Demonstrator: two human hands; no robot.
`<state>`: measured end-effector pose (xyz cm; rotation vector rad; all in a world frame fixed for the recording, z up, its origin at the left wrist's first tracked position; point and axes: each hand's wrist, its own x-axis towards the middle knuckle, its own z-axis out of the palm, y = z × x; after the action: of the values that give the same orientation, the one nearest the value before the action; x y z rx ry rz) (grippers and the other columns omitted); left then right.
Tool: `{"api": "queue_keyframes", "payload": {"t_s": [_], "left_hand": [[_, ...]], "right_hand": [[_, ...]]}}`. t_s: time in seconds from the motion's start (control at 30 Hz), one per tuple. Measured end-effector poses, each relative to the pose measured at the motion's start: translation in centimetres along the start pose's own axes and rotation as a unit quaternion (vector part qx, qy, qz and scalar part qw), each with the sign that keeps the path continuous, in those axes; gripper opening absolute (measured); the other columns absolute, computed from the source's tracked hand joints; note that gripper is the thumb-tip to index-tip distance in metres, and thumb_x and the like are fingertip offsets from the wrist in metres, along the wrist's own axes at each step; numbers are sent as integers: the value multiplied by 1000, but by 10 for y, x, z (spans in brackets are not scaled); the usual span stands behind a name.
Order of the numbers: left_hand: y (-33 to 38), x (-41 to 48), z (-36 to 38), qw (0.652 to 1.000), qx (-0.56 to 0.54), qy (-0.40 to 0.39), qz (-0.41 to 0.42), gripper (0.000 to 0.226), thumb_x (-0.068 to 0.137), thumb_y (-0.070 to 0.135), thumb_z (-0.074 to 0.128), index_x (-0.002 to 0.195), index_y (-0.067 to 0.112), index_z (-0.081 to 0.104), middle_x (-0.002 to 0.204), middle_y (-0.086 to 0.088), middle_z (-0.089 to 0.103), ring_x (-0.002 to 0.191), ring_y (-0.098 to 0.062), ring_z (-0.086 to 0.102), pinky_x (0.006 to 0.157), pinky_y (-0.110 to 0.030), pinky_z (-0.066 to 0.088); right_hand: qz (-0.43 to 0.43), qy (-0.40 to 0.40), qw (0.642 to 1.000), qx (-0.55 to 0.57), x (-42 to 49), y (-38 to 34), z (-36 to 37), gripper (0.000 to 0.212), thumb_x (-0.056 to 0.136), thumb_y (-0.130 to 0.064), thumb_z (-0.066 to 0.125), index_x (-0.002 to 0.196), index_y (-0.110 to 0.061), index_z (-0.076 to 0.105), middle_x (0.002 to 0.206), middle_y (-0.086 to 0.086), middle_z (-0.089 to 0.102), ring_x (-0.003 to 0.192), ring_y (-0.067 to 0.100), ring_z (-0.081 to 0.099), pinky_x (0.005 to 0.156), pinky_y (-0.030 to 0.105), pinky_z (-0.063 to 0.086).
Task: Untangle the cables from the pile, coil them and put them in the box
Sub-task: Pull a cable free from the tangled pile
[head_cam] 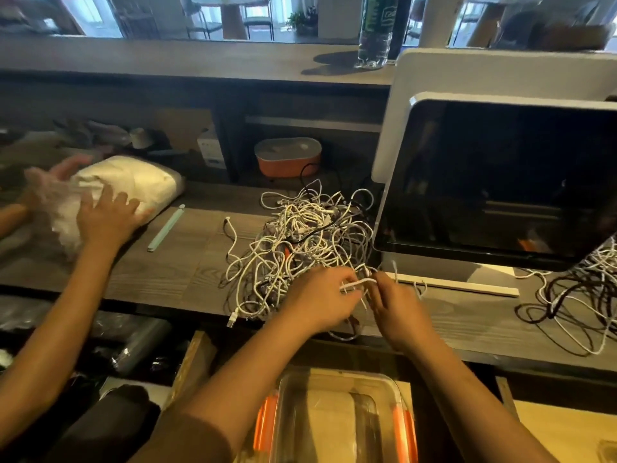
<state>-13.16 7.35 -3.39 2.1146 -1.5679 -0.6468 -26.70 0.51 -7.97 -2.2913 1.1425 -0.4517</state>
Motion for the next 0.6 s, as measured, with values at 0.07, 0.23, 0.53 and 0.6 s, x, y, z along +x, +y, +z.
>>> {"api": "queue_keyframes", "payload": {"t_s": [0.07, 0.23, 0.53, 0.6], "left_hand": [[-16, 1, -6, 994, 72, -66, -39, 18, 93, 28, 48, 102, 27, 64, 76, 1, 60, 63, -16, 53, 55, -26, 38], [-48, -3, -19, 941, -287, -155, -88, 26, 100, 11, 41, 116, 11, 61, 81, 1, 60, 75, -10, 58, 63, -15, 46], [-20, -2, -17, 770, -637, 0, -29, 30, 102, 22, 31, 88, 11, 55, 87, -5, 71, 88, -16, 67, 84, -33, 52], [-19, 4, -16, 773, -629, 56, -54, 33, 101, 30, 32, 78, 13, 48, 61, 2, 56, 49, -8, 50, 49, -18, 44]], "right_hand": [[10, 9, 996, -87, 4, -2, -4, 23, 100, -34, 40, 95, -20, 57, 81, 1, 62, 77, 23, 60, 60, 33, 42], [29, -16, 993, -115, 11, -13, -1, 39, 98, -40, 44, 84, -12, 66, 80, 6, 65, 72, 21, 56, 59, 30, 35], [39, -213, 973, -73, -8, -60, 26, 32, 102, -34, 34, 108, -12, 56, 109, 13, 62, 98, 29, 58, 81, 38, 45], [20, -226, 970, -85, -11, -71, 28, 34, 102, -37, 33, 112, -12, 55, 110, 13, 61, 99, 29, 58, 82, 38, 45]]}}
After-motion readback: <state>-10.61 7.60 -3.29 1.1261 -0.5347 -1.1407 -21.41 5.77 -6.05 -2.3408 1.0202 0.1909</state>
